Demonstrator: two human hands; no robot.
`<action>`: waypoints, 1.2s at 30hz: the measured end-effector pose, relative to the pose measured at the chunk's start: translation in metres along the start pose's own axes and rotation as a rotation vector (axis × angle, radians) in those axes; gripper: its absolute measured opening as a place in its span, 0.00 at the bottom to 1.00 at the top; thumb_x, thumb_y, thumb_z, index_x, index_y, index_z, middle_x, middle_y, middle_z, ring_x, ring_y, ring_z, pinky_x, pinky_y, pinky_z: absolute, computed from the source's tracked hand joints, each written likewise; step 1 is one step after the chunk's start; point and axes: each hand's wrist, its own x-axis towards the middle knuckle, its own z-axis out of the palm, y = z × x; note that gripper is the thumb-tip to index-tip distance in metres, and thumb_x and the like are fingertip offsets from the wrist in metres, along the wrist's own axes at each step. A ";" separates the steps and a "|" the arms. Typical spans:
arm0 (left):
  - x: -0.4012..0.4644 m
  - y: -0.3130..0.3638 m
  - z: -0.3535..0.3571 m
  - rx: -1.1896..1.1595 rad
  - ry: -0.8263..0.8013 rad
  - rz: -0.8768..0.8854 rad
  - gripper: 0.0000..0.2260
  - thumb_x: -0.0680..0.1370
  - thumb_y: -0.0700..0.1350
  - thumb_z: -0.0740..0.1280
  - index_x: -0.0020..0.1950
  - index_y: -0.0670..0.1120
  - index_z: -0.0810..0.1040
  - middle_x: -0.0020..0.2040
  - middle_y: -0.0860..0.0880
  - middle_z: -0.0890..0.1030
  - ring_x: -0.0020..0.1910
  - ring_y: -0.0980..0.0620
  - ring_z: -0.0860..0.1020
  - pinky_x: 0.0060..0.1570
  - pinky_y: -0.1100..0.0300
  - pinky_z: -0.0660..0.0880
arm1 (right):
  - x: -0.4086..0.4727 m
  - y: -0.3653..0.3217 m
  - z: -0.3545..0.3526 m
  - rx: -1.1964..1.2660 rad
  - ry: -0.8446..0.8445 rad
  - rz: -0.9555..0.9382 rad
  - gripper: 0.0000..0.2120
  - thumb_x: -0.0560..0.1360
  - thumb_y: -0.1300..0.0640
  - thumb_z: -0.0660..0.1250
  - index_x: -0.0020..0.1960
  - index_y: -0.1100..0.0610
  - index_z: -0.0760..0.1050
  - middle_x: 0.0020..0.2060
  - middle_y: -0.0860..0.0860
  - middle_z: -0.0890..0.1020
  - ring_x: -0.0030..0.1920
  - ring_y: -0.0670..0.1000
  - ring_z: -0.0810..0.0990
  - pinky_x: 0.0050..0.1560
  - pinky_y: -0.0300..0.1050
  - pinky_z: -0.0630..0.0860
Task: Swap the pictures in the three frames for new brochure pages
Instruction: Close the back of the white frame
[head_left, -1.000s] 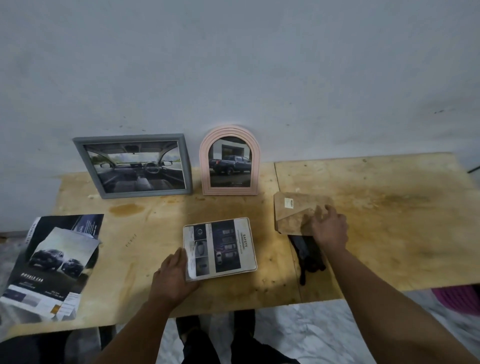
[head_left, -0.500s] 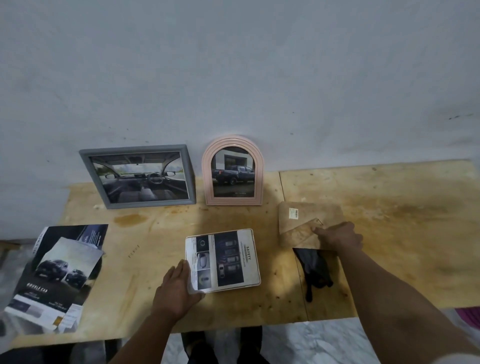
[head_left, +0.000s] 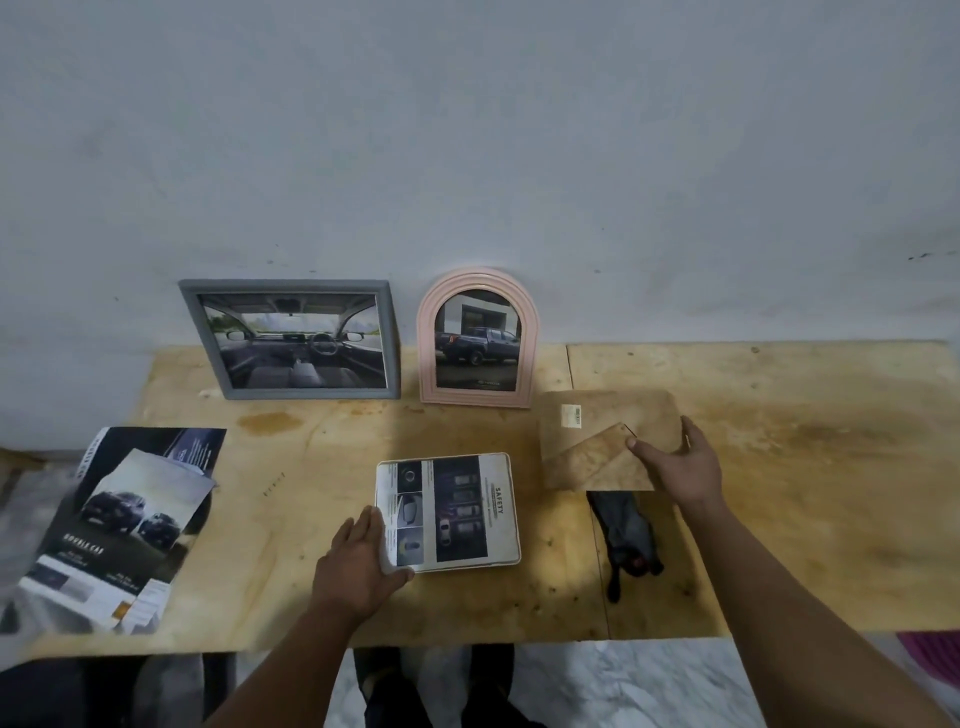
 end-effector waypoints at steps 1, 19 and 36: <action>0.000 0.001 -0.001 0.000 -0.003 -0.006 0.50 0.74 0.69 0.68 0.85 0.47 0.47 0.85 0.52 0.53 0.83 0.46 0.53 0.75 0.47 0.68 | -0.006 -0.001 0.007 0.015 -0.031 0.002 0.44 0.68 0.50 0.82 0.78 0.56 0.65 0.65 0.52 0.80 0.64 0.57 0.79 0.62 0.52 0.78; 0.000 -0.010 -0.004 -0.111 -0.069 0.024 0.53 0.72 0.71 0.69 0.85 0.51 0.45 0.85 0.54 0.49 0.84 0.48 0.47 0.77 0.42 0.62 | -0.120 0.014 0.162 -0.222 -0.223 -0.007 0.49 0.71 0.33 0.73 0.82 0.41 0.51 0.70 0.54 0.70 0.65 0.58 0.75 0.64 0.54 0.75; -0.001 -0.009 -0.008 -0.058 -0.124 0.043 0.51 0.75 0.63 0.72 0.85 0.50 0.41 0.85 0.53 0.44 0.84 0.47 0.44 0.78 0.41 0.60 | -0.131 0.021 0.175 -0.815 -0.259 -0.135 0.44 0.71 0.30 0.68 0.78 0.48 0.57 0.62 0.53 0.64 0.62 0.56 0.69 0.59 0.55 0.76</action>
